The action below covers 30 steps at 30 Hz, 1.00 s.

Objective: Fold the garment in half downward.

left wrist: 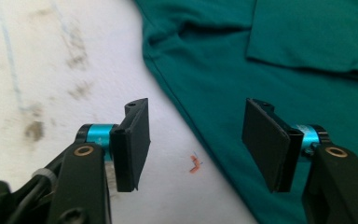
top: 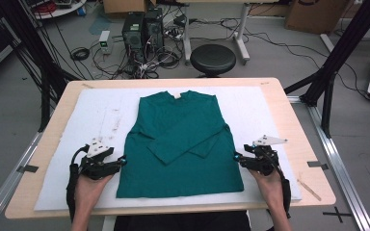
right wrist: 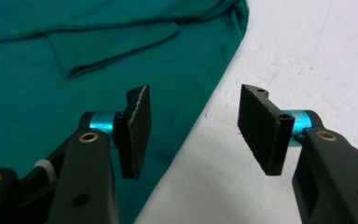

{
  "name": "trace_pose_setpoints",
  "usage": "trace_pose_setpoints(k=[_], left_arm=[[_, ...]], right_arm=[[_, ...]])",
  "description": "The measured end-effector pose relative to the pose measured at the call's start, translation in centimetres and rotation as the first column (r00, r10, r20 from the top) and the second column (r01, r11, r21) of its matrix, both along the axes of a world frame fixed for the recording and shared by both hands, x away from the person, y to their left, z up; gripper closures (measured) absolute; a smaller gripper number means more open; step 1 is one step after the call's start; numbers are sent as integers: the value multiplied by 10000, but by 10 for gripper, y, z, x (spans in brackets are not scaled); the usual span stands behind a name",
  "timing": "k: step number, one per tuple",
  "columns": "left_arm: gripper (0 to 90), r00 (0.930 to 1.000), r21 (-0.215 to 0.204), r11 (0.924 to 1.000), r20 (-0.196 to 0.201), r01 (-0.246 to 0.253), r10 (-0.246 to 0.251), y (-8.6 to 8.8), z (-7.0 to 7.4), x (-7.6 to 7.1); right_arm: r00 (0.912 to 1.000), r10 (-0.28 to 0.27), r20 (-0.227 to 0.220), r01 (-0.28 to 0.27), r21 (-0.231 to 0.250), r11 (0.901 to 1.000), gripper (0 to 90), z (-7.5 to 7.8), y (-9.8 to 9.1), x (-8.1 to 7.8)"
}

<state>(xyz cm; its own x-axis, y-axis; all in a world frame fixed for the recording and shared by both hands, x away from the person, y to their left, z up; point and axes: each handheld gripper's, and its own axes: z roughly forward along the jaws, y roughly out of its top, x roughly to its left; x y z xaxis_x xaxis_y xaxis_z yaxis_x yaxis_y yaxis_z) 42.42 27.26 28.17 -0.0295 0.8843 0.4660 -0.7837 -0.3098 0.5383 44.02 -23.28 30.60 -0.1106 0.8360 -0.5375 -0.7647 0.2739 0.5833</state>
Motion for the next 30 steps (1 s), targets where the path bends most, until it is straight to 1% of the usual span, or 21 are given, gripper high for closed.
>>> trace_pose_setpoints(k=[2, 3, 5, 6, 7, 9, 10, 12, 14, 15, 17, 18, 19, 20, 22, 23, 24, 26, 27, 29, 30], left_arm=[[433, 9995, -100, 9998, -266, -154, 152, -4, 6, 4], [440, 9993, -100, 9997, -329, -202, 199, -5, 8, 6], [441, 9990, -149, 9995, -360, -272, 266, -8, 13, 8], [440, 9990, -135, 9995, -369, -272, 267, -9, 15, 9], [440, 9988, -214, 9991, -333, -368, 361, -10, 17, 9], [440, 9982, -281, 9988, -456, -391, 378, -12, 21, 11], [441, 9981, -261, 9990, -503, -356, 342, -13, 21, 11], [441, 9975, -234, 9981, -430, -564, 554, -15, 22, 12], [441, 9975, -296, 9978, -410, -585, 572, -15, 22, 12], [441, 9977, -323, 9981, -442, -520, 506, -14, 23, 12], [456, 9981, -273, 9993, -572, -243, 227, -13, 25, 13], [480, 9980, -182, 9996, -600, -203, 191, -13, 25, 13], [503, 9980, -182, 9996, -600, -203, 191, -13, 25, 13], [532, 9982, -74, 9999, -599, -99, 94, -13, 24, 13], [575, 9981, 65, 10000, -607, -37, 41, -12, 25, 13], [612, 9981, 142, 9999, -611, 7, 1, -12, 25, 13], [651, 9981, 191, 9998, -610, 36, -24, -12, 25, 13], [801, 9973, 377, 9988, -672, 326, -300, -10, 25, 14], [852, 9964, 466, 9979, -728, 458, -424, -9, 25, 14], [868, 9953, 412, 9976, -818, 554, -519, -8, 25, 14], [870, 9954, 469, 9976, -837, 517, -476, -8, 24, 13]], right_arm=[[9997, -164, -199, 166, 86, 9998, 454, 4, 5, 3], [9995, -176, -259, 180, 168, 9997, 448, 6, 7, 3], [9990, -305, -341, 315, 278, 9991, 435, 10, 10, 4], [9987, -351, -358, 361, 257, 9990, 427, 13, 12, 4], [9983, -382, -434, 393, 250, 9989, 423, 15, 14, 4], [9964, -662, -534, 677, 268, 9973, 420, 19, 19, 5], [9946, -842, -602, 862, 317, 9958, 419, 21, 21, 6], [9927, -972, -718, 1001, 388, 9942, 416, 24, 24, 8], [9905, -1082, -847, 1120, 419, 9928, 416, 28, 27, 11], [9905, -1120, -795, 1157, 438, 9923, 419, 28, 28, 11], [9908, -1112, -774, 1155, 536, 9919, 470, 29, 29, 11], [9913, -1086, -744, 1128, 540, 9922, 496, 29, 29, 11], [9913, -1086, -744, 1128, 540, 9922, 496, 29, 29, 11], [9921, -1016, -731, 1051, 449, 9934, 571, 29, 29, 11], [9928, -929, -762, 955, 316, 9949, 645, 30, 29, 10], [9931, -893, -764, 914, 245, 9955, 677, 30, 29, 11], [9933, -892, -733, 909, 197, 9957, 739, 30, 29, 11], [9942, -712, -808, 711, -41, 9975, 855, 30, 27, 11], [9947, -581, -851, 570, -163, 9982, 872, 30, 27, 11], [9951, -562, -816, 544, -243, 9982, 887, 29, 25, 11], [9947, -488, -907, 470, -221, 9987, 891, 29, 25, 11]])
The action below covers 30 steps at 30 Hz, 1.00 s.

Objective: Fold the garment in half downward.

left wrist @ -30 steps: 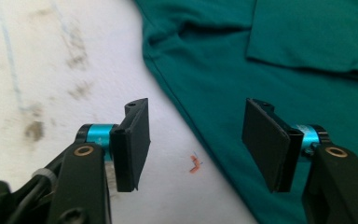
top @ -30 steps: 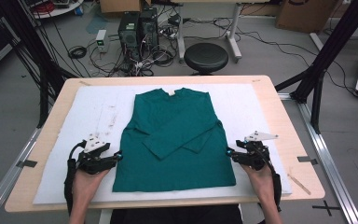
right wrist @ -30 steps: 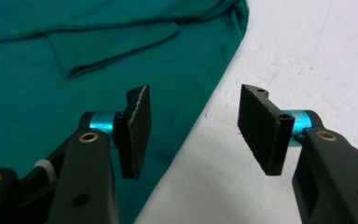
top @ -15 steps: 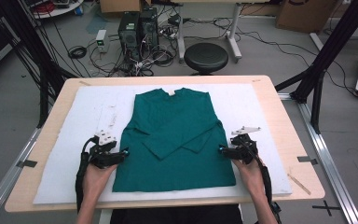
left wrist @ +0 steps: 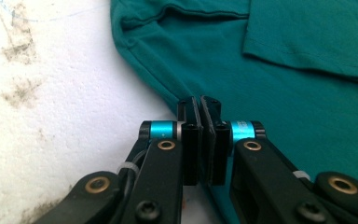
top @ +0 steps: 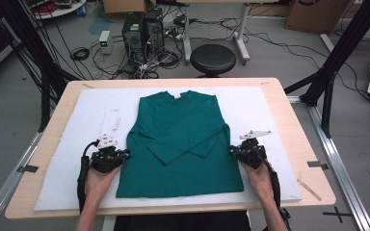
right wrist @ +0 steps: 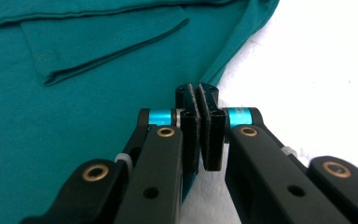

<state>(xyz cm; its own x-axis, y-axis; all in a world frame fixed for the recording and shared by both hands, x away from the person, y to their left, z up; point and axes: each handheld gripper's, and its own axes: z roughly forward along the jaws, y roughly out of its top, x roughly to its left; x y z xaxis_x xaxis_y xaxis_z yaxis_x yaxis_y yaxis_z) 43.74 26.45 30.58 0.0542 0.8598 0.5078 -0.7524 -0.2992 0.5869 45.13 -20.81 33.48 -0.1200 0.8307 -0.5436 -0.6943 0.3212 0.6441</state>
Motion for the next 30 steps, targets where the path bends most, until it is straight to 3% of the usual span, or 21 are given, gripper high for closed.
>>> trace_pose_setpoints(k=[6, 11, 18, 30], left_arm=[[872, 10000, 333, 9994, -23, 5, -4, 1, -12, -2], [872, 9996, 704, 9971, 40, 287, -290, 3, -31, 0], [872, 9991, 1004, 9945, 274, 302, -331, 3, -58, 0], [872, 9978, 1598, 9856, 286, 551, -604, 5, -89, 4]], right_arm=[[9991, 397, -156, -401, -265, 9988, 892, -8, -7, -2], [9969, 772, -166, -779, -526, 9956, 891, -27, -17, -1], [9977, 658, 159, -642, -874, 9941, 888, -59, -20, 4], [9951, 940, 309, -891, -1331, 9871, 882, -95, -29, 9]])
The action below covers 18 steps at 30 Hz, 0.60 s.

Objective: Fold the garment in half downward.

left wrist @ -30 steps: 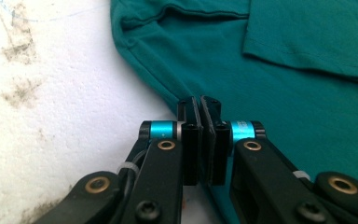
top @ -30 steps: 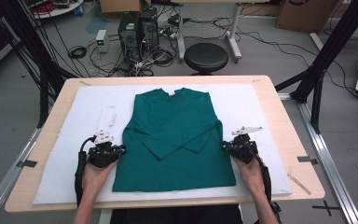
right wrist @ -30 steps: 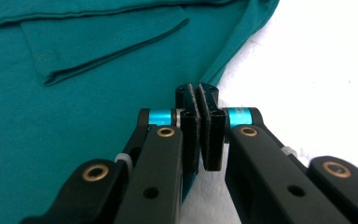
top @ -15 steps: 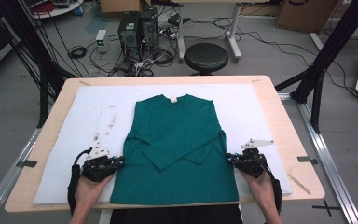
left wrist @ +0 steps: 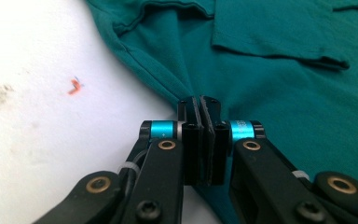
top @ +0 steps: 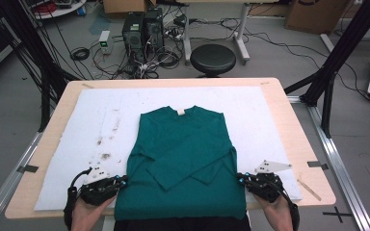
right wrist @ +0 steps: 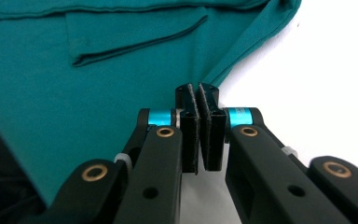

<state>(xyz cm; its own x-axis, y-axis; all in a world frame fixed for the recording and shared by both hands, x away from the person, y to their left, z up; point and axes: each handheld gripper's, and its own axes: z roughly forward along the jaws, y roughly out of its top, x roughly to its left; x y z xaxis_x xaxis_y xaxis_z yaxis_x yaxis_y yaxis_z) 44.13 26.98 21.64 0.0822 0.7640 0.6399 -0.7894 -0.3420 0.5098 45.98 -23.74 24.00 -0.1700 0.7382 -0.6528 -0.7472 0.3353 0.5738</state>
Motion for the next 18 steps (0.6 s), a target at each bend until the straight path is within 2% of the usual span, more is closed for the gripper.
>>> trace_pose_setpoints(k=[2, 7, 11, 18], left_arm=[[872, 9999, 153, 9999, 114, 26, -28, 0, -5, -1], [872, 10000, 353, 9994, 54, -10, 8, -1, -10, 2], [872, 9998, 290, 9994, -5, 199, -199, 1, -10, 3], [870, 9982, 446, 9973, -205, 580, -572, 6, -12, 2]], right_arm=[[10000, 92, -30, -92, 10, 10000, 883, -4, -3, 0], [9998, 218, 8, -218, 29, 9998, 893, -12, -12, 0], [9998, 199, 25, -199, 38, 9998, 900, -14, -11, 3], [9995, 278, -154, -280, -126, 9995, 900, -18, -13, 2]])
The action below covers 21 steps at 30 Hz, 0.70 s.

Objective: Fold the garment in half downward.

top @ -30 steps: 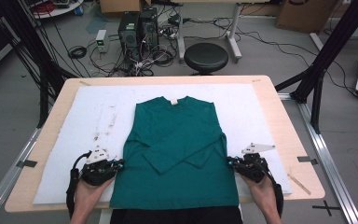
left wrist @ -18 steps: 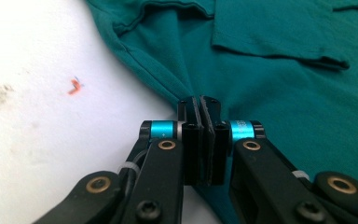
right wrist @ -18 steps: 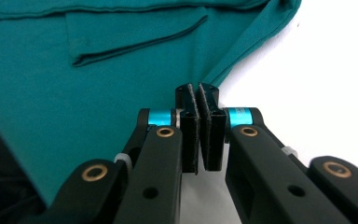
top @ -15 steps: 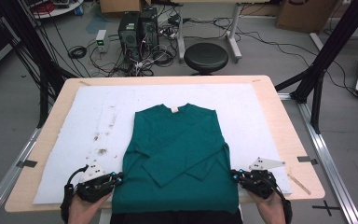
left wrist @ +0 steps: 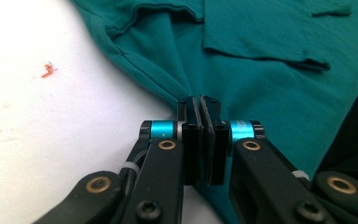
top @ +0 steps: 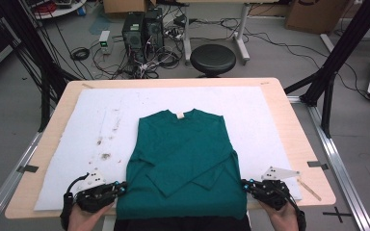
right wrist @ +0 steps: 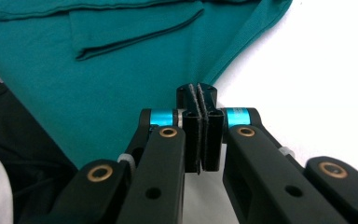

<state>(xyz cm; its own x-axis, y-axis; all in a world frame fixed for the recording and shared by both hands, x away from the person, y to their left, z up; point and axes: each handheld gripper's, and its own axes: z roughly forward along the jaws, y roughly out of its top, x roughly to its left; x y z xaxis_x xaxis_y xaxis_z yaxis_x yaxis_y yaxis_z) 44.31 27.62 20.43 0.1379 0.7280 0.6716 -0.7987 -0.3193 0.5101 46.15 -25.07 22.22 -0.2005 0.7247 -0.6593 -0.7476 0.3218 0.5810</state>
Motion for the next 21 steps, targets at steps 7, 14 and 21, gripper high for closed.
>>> trace_pose_setpoints(k=[7, 14, 21], left_arm=[[590, 9975, -29, 9983, 391, 584, -582, 6, 6, -8], [380, 9868, -613, 9899, 1085, 1278, -1206, 14, 24, -23], [355, 9824, -725, 9864, 1259, 1478, -1379, 19, 49, -33]], right_arm=[[9991, 72, 422, -67, -127, 9999, 517, 5, 5, -2], [9909, 162, 1336, -224, 453, 9987, 288, 21, 11, -13], [9851, 529, 1634, -646, 671, 9956, 243, 41, 7, -23]])
